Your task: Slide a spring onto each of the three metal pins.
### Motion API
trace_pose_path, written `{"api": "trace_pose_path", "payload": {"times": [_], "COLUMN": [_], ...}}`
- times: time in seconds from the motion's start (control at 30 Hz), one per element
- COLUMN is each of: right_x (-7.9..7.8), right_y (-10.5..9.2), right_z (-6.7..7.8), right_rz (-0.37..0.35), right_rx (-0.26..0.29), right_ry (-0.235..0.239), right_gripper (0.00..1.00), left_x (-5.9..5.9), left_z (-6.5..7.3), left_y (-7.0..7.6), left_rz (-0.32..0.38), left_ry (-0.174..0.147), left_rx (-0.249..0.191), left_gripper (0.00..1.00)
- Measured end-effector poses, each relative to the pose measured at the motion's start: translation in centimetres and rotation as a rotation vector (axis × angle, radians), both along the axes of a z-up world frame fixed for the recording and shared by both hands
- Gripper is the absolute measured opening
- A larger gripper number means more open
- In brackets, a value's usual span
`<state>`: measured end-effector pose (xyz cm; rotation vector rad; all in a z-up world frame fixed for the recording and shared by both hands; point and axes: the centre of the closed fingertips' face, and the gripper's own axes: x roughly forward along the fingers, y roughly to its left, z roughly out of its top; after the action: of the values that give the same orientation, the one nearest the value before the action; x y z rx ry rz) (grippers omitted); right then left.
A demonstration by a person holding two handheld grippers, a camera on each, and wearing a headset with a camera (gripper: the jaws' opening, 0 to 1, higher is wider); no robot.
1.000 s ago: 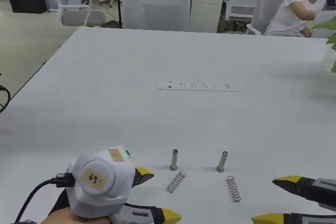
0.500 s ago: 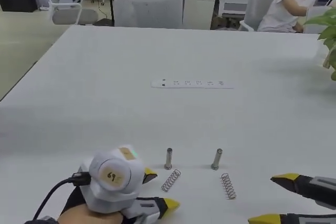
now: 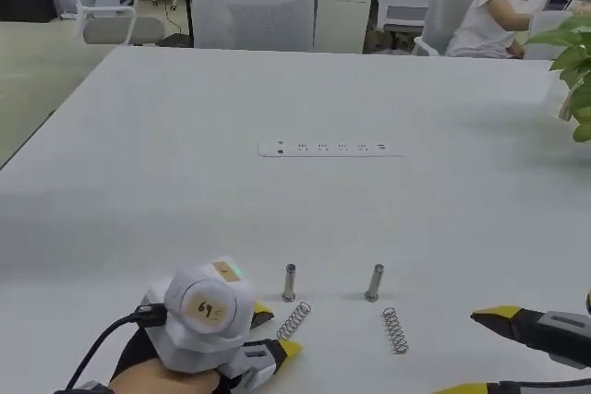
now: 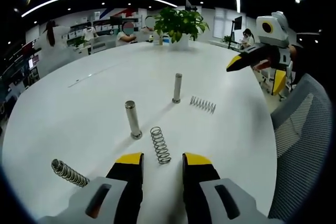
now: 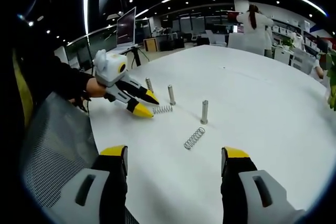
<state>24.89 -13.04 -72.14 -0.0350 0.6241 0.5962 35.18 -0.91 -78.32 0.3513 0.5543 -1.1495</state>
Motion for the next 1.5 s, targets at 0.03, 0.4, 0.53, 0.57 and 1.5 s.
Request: {"api": "trace_pose_path", "payload": {"times": [0.03, 0.4, 0.53, 0.57, 1.5], "right_x": [0.0, -0.1, -0.1, -0.1, 0.0], "right_y": [0.0, -0.2, -0.2, -0.3, 0.1], "right_z": [0.0, -0.3, -0.4, -0.5, 0.1], "right_rz": [0.001, 0.002, 0.002, 0.001, 0.016], "right_rx": [-0.002, -0.005, -0.006, -0.006, -0.013], "right_ry": [0.000, 0.010, 0.013, 0.014, -0.001], "right_gripper": [0.72, 0.71, 0.71, 0.71, 0.69], "left_x": [0.1, 0.3, 0.6, 0.7, -2.1], "left_z": [-0.1, -0.7, -0.7, -0.7, 0.9], "left_y": [-0.1, -0.5, -0.6, -0.6, 0.4], "left_rz": [0.003, -0.003, 0.004, 0.006, -0.086], "left_ry": [-0.004, -0.013, -0.021, -0.021, -0.003], "left_rx": [0.002, 0.023, 0.022, 0.022, 0.021], "left_gripper": [0.22, 0.16, 0.14, 0.13, 0.02]}}
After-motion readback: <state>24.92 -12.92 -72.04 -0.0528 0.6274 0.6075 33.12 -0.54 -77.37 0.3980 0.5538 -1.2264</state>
